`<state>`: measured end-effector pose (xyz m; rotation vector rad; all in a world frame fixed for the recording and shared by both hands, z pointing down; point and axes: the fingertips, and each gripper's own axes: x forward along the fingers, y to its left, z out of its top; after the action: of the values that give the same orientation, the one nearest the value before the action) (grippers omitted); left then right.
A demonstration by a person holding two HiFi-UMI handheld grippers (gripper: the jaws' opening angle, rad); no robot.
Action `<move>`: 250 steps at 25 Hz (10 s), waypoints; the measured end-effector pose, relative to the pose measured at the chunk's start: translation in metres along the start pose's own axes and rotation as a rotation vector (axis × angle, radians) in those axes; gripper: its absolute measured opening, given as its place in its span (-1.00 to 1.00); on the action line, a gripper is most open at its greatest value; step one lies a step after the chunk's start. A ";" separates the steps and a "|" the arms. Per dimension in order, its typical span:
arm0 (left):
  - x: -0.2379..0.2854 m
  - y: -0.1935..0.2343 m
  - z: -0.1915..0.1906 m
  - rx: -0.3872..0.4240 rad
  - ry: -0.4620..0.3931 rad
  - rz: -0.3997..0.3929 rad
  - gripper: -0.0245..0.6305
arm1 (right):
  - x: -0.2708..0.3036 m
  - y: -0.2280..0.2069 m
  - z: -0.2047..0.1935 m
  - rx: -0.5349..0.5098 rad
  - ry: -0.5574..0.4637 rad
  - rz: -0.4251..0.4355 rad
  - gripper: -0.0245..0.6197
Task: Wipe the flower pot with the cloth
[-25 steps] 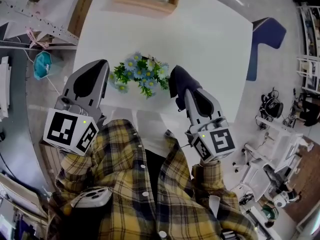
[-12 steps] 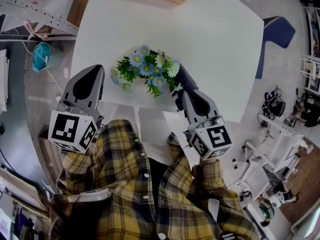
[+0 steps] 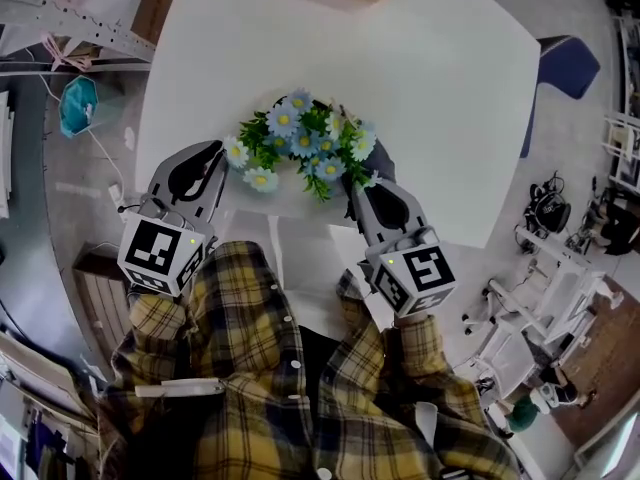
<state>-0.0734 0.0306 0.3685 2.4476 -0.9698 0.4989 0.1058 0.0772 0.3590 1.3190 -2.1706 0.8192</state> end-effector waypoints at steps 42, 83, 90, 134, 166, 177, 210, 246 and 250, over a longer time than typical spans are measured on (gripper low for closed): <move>0.062 -0.037 -0.003 0.456 0.123 -0.383 0.10 | 0.044 0.030 -0.003 0.166 -0.068 0.129 -0.86; 0.081 -0.022 0.003 0.532 0.201 -0.416 -0.08 | 0.084 -0.049 0.054 0.224 0.031 0.315 -0.86; 0.078 -0.018 0.001 0.529 0.184 -0.382 -0.13 | 0.094 -0.050 0.062 0.262 0.058 0.411 -0.86; 0.078 -0.019 -0.002 0.496 0.215 -0.273 -0.16 | 0.154 -0.001 0.107 0.021 0.677 1.121 -0.86; 0.080 -0.020 0.004 0.516 0.189 -0.223 -0.27 | 0.061 -0.025 0.041 0.292 0.307 0.822 -0.86; 0.119 -0.033 0.036 0.510 0.158 -0.262 -0.50 | 0.043 -0.008 0.023 0.383 0.225 0.775 -0.86; 0.047 -0.110 -0.059 0.212 0.135 -0.145 0.11 | 0.080 -0.006 0.050 0.342 0.377 0.923 -0.86; 0.078 -0.061 -0.036 0.713 0.375 -0.490 0.07 | 0.123 0.005 0.078 0.132 0.621 1.087 -0.86; 0.085 -0.072 -0.033 0.768 0.393 -0.542 0.07 | 0.116 0.003 0.077 0.127 0.652 1.122 -0.86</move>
<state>0.0306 0.0490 0.4169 2.9086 0.1044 1.2541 0.0467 -0.0471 0.3801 -0.2946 -2.1616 1.5089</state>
